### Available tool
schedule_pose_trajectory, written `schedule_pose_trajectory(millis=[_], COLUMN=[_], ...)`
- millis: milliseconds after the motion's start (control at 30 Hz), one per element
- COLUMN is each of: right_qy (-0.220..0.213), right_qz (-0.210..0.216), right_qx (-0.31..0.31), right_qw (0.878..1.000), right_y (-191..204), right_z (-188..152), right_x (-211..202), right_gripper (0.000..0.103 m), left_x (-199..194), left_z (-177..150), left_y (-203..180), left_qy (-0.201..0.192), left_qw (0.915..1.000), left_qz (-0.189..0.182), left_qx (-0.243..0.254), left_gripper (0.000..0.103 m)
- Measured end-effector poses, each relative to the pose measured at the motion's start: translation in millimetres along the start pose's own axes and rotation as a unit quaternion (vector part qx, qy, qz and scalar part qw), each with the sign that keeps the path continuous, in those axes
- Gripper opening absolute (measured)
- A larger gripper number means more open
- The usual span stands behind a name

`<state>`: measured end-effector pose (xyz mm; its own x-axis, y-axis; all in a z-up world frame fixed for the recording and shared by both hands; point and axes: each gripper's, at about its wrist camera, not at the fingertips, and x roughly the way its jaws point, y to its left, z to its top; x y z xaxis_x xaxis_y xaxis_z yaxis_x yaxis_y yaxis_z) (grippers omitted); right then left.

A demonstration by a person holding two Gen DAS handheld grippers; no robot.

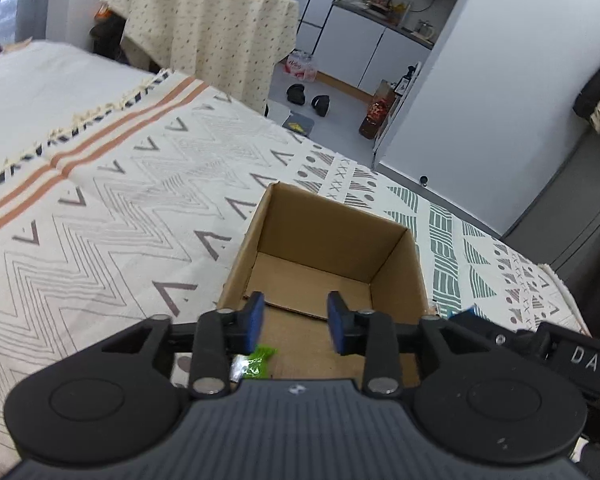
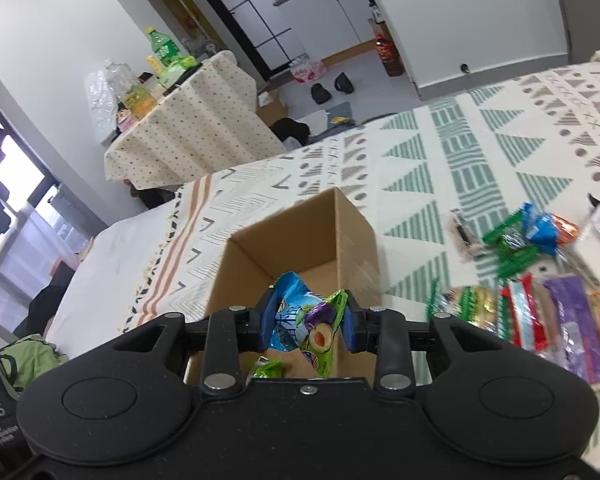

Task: Organize snacks
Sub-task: 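Drop the green candy into the box with the left tool while the right drops the blue candy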

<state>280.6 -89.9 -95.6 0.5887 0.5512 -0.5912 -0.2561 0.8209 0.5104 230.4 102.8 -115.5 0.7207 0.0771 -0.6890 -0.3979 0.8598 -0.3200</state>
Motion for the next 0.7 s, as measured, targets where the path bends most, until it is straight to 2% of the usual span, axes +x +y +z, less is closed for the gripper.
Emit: schedule_pose_trajectory(millis=[33, 67, 100, 267, 367, 433, 600, 700], right_qy=[-0.001, -0.001, -0.003, -0.003, -0.006, -0.01, -0.023, -0.028], right_qz=[0.001, 0.004, 0.005, -0.006, -0.024, -0.033, -0.058, -0.079], right_qx=[0.004, 0.007, 0.008, 0.015, 0.014, 0.011, 0.011, 0.012], right_qw=[1.0, 1.0, 1.0, 1.0, 1.0, 0.999, 0.998, 0.996], right_y=[0, -1, -2, -9, -14, -18, -29, -37], right_z=[1, 2, 2, 4, 3, 3, 5, 6], right_x=[0, 0, -1, -10, -18, -26, -47, -58], right_gripper=[0.04, 0.046, 0.052, 0.056, 0.064, 0.07, 0.093, 0.098], left_x=[0, 0, 0, -1, -2, -4, -6, -9], left_z=[0, 0, 0, -4, -6, -8, -14, -19], left_y=[2, 2, 2, -6, -12, -17, -29, -38], left_qy=[0.001, 0.001, 0.001, 0.002, 0.004, 0.005, 0.016, 0.025], left_qw=[1.0, 1.0, 1.0, 1.0, 0.9999, 0.9998, 0.9992, 0.9986], left_qz=[0.001, 0.003, 0.004, 0.003, 0.0, -0.002, -0.021, -0.027], left_qx=[-0.004, -0.007, -0.007, 0.001, 0.011, 0.019, 0.031, 0.039], left_gripper=[0.048, 0.053, 0.054, 0.068, 0.076, 0.08, 0.088, 0.091])
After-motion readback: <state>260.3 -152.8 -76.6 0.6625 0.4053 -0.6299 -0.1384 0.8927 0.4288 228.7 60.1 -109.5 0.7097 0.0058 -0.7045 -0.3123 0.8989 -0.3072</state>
